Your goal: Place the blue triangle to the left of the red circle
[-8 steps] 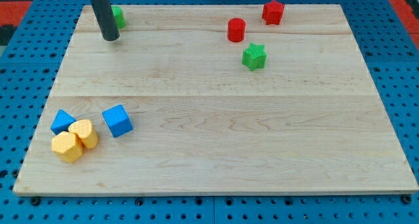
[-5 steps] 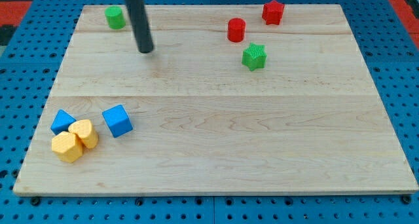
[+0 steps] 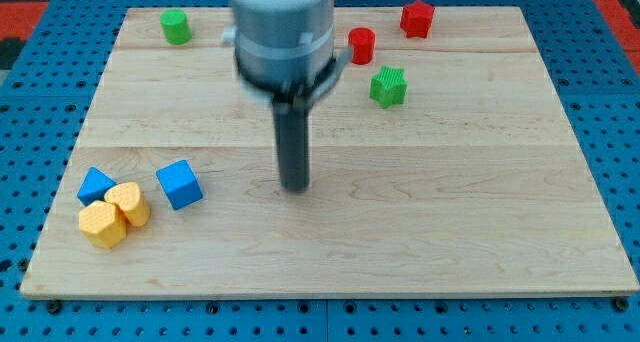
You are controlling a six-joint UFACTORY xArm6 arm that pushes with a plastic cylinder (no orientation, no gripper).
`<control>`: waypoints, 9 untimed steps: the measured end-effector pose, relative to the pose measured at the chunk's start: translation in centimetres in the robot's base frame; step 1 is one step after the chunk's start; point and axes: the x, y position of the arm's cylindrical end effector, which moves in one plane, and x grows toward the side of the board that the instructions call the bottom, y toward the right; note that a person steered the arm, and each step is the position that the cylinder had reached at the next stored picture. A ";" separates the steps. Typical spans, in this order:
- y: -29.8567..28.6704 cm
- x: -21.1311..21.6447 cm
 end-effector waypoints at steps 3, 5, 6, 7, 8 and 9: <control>-25.3 2.2; -13.7 -5.5; -14.4 -8.1; -17.0 -8.3; -19.3 -13.3; -13.1 -17.8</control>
